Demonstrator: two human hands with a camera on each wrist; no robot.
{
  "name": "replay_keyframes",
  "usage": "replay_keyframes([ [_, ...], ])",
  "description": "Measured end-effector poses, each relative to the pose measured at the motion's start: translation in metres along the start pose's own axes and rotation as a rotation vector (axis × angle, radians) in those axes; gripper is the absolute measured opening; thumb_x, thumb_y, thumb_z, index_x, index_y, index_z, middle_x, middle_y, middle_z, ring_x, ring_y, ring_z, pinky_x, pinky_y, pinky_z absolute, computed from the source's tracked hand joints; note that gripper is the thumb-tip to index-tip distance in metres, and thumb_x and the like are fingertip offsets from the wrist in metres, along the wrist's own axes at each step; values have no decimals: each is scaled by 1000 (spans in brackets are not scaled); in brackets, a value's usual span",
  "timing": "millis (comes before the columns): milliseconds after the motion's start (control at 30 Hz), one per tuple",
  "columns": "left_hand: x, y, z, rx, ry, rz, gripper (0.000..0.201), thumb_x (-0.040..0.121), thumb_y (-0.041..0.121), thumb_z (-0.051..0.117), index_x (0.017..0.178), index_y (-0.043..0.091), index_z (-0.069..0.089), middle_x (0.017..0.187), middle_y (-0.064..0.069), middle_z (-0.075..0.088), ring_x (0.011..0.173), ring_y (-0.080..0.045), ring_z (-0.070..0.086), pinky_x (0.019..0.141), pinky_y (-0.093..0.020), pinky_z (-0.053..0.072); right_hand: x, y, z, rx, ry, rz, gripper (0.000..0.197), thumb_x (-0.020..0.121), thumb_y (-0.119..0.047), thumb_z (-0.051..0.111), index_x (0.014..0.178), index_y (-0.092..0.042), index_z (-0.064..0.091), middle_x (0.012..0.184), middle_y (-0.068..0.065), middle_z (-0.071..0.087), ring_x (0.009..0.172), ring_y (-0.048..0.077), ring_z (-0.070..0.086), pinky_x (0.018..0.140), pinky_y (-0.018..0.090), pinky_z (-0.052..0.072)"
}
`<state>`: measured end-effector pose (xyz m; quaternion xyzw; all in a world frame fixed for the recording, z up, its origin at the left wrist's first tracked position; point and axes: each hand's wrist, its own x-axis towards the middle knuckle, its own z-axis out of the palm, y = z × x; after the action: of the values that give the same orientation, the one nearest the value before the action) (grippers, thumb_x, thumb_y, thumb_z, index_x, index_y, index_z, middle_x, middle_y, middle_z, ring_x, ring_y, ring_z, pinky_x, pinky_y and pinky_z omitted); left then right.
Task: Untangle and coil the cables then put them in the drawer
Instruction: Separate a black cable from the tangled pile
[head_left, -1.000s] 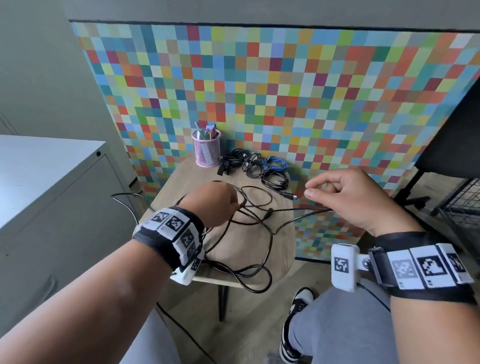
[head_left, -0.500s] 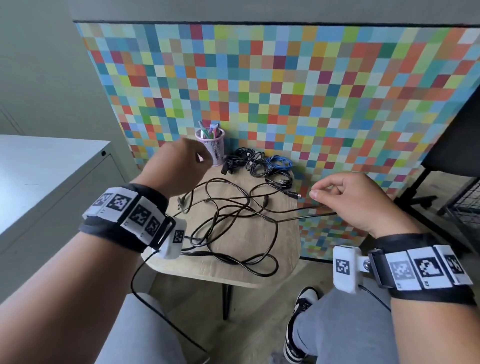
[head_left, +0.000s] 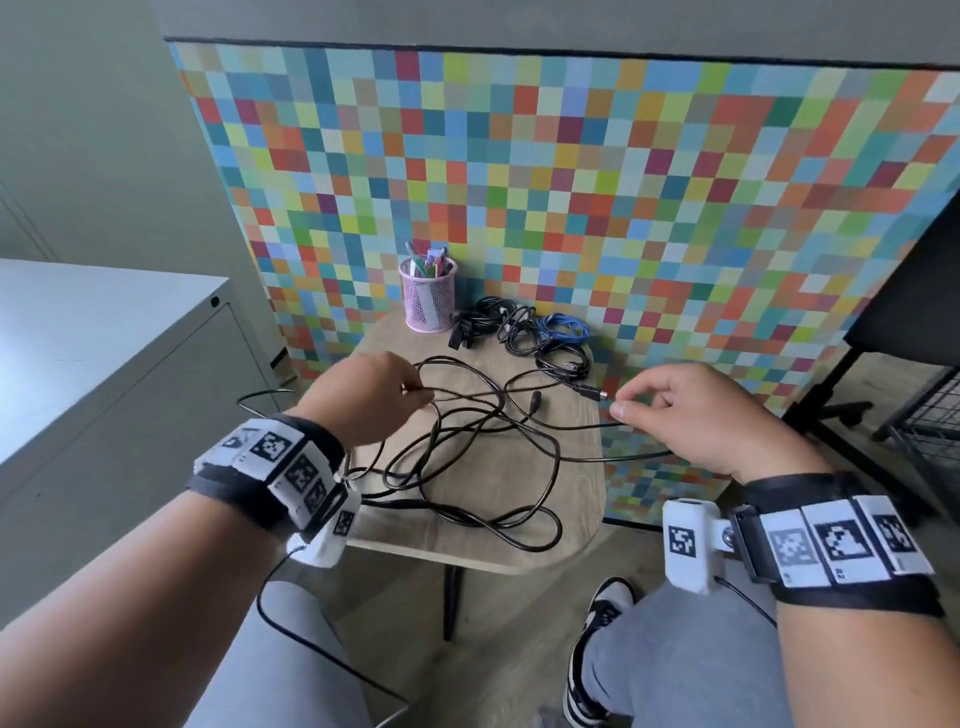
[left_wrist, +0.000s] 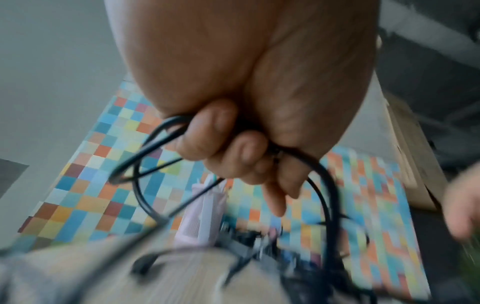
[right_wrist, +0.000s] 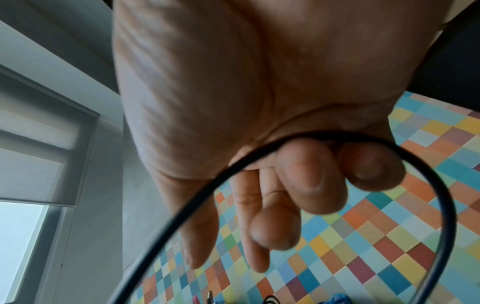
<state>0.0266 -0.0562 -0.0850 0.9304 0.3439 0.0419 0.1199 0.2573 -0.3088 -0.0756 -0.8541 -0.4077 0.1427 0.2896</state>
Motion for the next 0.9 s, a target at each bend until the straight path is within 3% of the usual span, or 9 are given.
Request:
replay_keyframes([
  [133,-8,11,-49,-509,43,2,32,94,41,71,78,14,74,60,2,57,55,-16,45,54,-26,42,0,-9,5,-43,-76,4,16,91,-54,69,98,-40,71,74,-4,73,70,15,66,69,36,52],
  [200,-15,19,-71,-698,102,47,26,96,34,70,82,12,75,53,8,49,51,-14,34,47,-23,31,-1,-18,8,-32,-72,-16,16,92,-52,69,102,-39,71,85,-8,73,76,9,66,67,30,47],
  [300,-21,34,-88,-849,247,147,23,101,30,64,95,13,77,49,14,47,49,-10,31,44,-22,26,0,-37,16,100,-16,-116,16,94,-44,71,109,-37,74,95,-14,72,89,5,67,79,30,51],
  [400,-22,47,-94,-976,344,230,22,104,24,59,104,10,77,50,15,39,46,-9,29,43,-20,25,7,-62,28,201,-37,-208,34,95,-38,72,129,-35,67,98,-12,71,86,7,67,85,31,52],
  [500,-26,53,-99,-1087,355,320,20,104,24,60,100,19,79,57,8,34,47,-11,30,46,-21,24,23,-81,40,152,-94,-232,53,93,-46,71,142,-39,52,99,-7,71,81,10,66,81,33,51],
  [600,-33,54,-103,-1140,310,393,19,99,30,62,99,22,80,60,5,31,49,-14,28,49,-24,20,36,-85,49,125,-211,-194,31,97,-48,64,127,-38,63,90,-1,72,73,14,66,73,34,52],
  [667,-38,50,-103,-1129,289,410,20,99,28,63,99,18,80,57,6,32,48,-14,28,48,-23,21,40,-87,47,251,-247,-160,21,104,-36,57,107,-24,73,83,4,72,66,19,64,67,40,53],
  [767,-40,41,-99,-1060,263,341,29,106,26,55,97,13,79,58,1,36,48,-13,30,44,-19,24,42,-93,36,456,-112,-132,28,109,-25,50,100,-6,68,83,9,74,63,24,65,66,43,52],
  [900,-37,42,-81,-907,140,215,23,108,27,50,120,20,69,58,-2,46,47,-12,36,42,-21,31,33,-118,15,752,129,-298,27,111,-19,46,99,-3,65,82,12,76,68,30,72,67,45,58],
])
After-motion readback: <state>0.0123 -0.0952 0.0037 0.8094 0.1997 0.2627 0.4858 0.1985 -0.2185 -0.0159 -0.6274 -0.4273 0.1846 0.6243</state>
